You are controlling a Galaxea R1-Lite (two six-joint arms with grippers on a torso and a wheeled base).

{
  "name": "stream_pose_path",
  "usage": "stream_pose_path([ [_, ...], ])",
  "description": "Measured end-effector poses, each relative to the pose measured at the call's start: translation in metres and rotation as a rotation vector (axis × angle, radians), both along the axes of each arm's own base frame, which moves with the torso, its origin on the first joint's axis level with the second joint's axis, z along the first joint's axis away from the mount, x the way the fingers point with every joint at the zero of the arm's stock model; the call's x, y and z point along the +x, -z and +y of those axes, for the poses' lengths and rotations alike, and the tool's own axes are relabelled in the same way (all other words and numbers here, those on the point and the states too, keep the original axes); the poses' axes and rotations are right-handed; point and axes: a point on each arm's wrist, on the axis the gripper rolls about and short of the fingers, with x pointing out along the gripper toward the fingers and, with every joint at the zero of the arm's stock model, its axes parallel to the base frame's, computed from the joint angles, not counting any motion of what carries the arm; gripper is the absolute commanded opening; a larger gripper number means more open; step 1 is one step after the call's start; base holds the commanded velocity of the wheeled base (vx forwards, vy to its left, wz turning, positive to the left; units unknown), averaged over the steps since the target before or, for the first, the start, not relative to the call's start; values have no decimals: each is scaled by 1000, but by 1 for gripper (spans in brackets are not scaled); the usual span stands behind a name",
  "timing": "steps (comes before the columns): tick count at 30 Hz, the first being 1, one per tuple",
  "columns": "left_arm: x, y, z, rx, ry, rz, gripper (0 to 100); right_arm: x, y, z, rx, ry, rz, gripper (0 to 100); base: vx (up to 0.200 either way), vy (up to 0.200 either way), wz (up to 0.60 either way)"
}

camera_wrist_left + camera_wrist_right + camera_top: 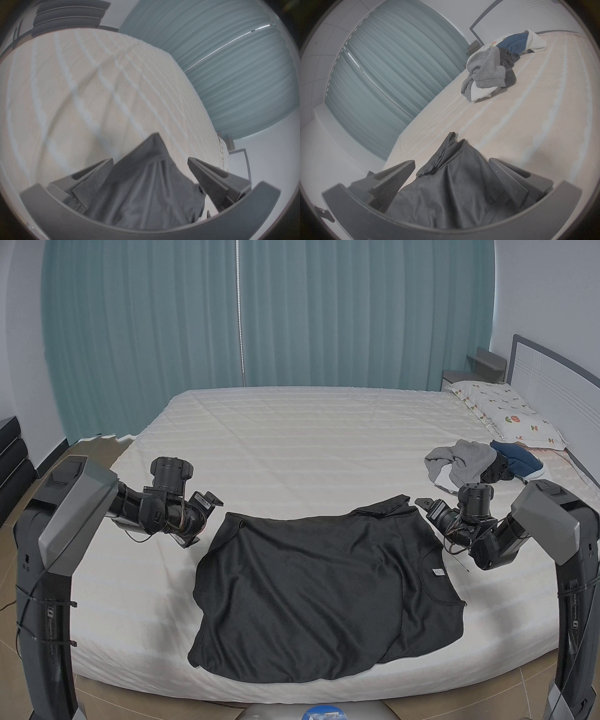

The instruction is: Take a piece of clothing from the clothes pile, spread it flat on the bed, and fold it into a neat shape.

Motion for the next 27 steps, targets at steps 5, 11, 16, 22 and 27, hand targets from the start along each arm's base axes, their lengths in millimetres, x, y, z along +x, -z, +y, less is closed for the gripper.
stream_pose_path([
  [5, -37, -3, 7, -35, 36, 10, 100, -28, -8, -4, 61, -8, 20, 100, 0, 0, 0],
  [11, -90, -2, 11, -62, 71, -8, 100, -65, -10, -6, 112, -15, 39, 100, -33, 0, 0],
  [16, -130, 3, 11, -75, 98, -34, 100, -95, -7, -6, 141, -24, 62, 100, -80, 0, 0],
  [22, -178, 9, 10, -98, 142, -53, 100, -133, -5, -3, 174, -44, 93, 100, 0, 0, 0],
  [27, -193, 14, 9, -103, 156, -21, 100, -148, -6, 0, 180, -61, 114, 100, 0, 0, 0],
])
